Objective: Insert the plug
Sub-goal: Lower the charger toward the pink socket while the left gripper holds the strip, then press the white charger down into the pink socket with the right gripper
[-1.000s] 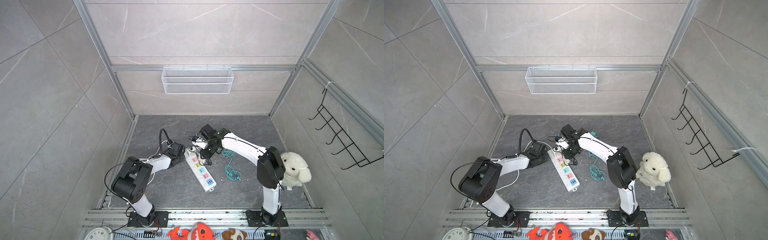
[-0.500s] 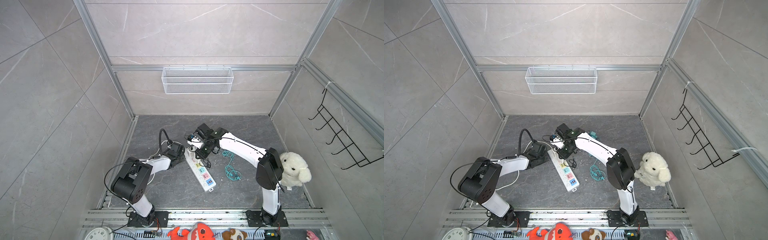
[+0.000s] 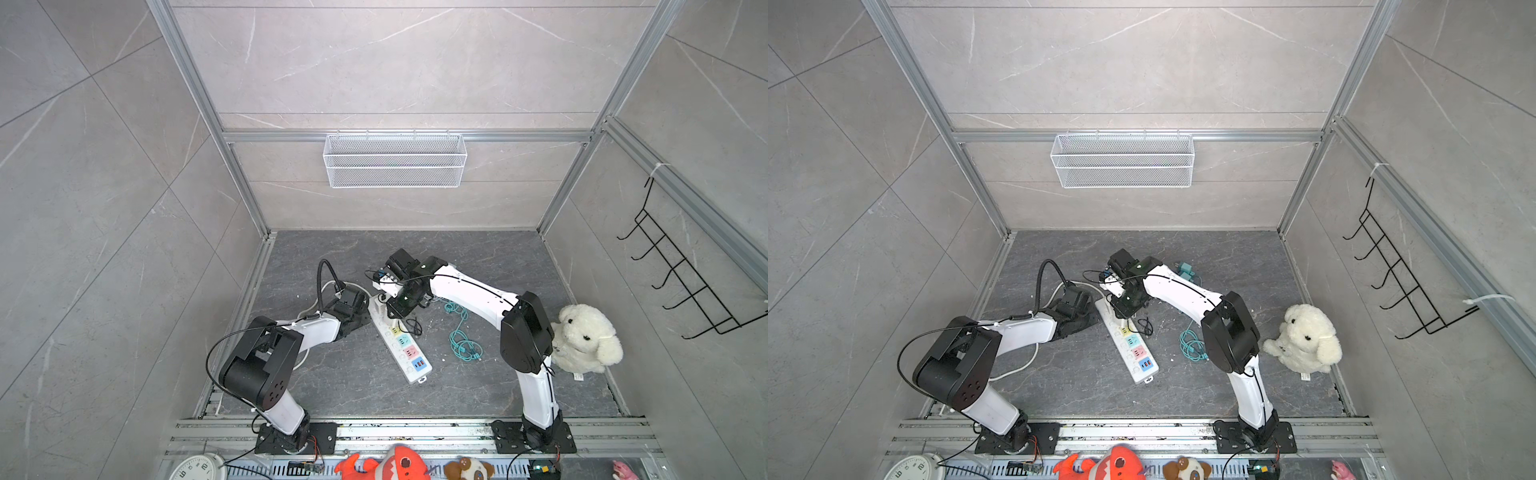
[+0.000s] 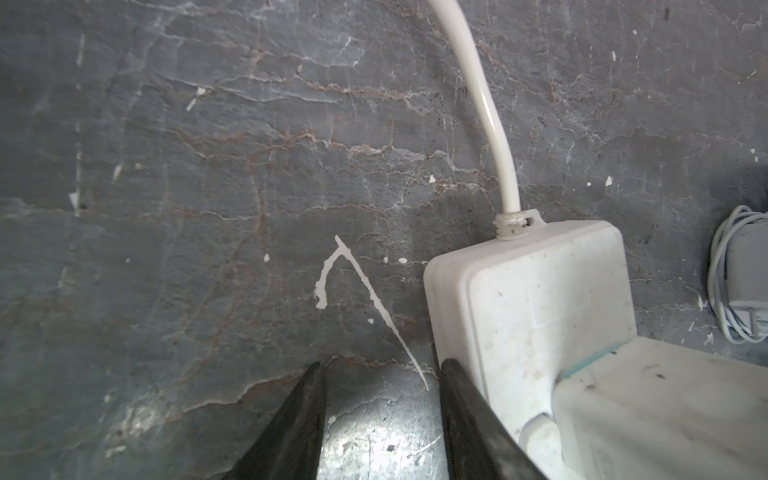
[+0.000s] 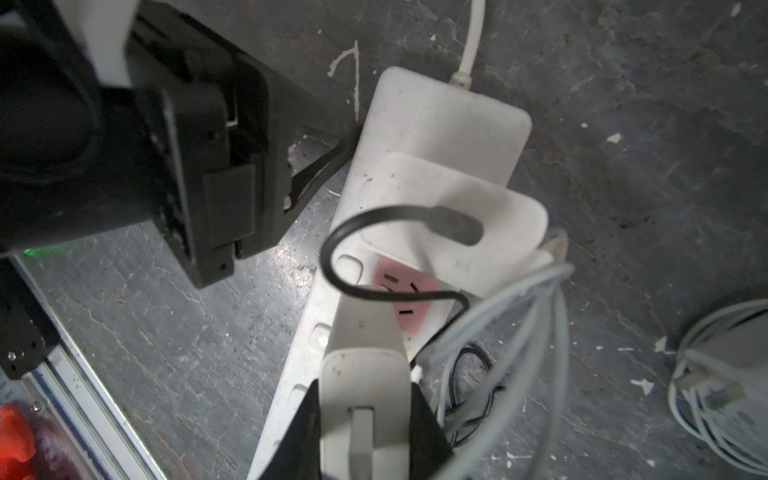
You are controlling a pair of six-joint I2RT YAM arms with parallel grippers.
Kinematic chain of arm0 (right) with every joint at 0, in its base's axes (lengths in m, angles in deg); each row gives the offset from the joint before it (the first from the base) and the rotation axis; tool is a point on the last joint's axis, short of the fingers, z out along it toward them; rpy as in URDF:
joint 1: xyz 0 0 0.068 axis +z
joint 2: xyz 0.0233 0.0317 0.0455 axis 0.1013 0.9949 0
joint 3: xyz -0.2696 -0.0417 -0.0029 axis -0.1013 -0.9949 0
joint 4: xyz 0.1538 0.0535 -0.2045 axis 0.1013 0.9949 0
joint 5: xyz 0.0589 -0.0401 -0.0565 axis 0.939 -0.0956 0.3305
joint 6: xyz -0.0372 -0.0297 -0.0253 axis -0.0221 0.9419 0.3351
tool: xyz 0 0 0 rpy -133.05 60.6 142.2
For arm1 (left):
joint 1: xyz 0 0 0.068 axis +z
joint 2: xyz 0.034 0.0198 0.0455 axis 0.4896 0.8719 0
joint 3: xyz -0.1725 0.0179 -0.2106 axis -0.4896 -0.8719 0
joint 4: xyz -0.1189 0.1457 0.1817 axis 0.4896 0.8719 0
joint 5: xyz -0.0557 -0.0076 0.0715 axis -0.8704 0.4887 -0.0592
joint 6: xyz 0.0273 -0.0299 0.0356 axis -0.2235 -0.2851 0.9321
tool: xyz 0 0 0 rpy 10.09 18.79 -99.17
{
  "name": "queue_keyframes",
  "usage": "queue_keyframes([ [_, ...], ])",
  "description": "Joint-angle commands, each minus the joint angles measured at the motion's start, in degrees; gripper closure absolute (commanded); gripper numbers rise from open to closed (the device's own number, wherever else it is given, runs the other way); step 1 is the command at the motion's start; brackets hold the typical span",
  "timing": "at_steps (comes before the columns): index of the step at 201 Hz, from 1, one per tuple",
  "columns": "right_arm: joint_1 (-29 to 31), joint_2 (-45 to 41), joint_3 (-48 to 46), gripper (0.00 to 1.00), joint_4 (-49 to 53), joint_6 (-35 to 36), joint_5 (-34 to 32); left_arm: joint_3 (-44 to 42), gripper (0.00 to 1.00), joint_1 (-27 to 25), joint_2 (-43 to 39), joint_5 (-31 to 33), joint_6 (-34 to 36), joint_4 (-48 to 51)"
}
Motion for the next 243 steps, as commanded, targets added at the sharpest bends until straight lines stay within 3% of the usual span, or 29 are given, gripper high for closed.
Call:
queue_keyframes([
  [1,0.6,0.5,1.7,1.00,-2.4,-3.1,-1.8,-1.0,0.52,-0.2,-0.4,-2.0,0.6,2.3],
  [63,1.4,0.4,0.8,1.00,-3.4,-5.8,-3.6,-1.3,0.52,-0.1,0.1,-2.5,0.8,1.3],
  [126,2.2,0.1,0.9,1.00,-3.8,-8.0,-10.2,-2.0,0.52,-0.1,0.1,-2.6,0.9,0.8],
  [243,4.4,-0.2,-1.0,1.00,-2.6,-10.7,-10.9,-2.7,0.52,-0.1,-0.2,-2.5,1.2,-0.2],
])
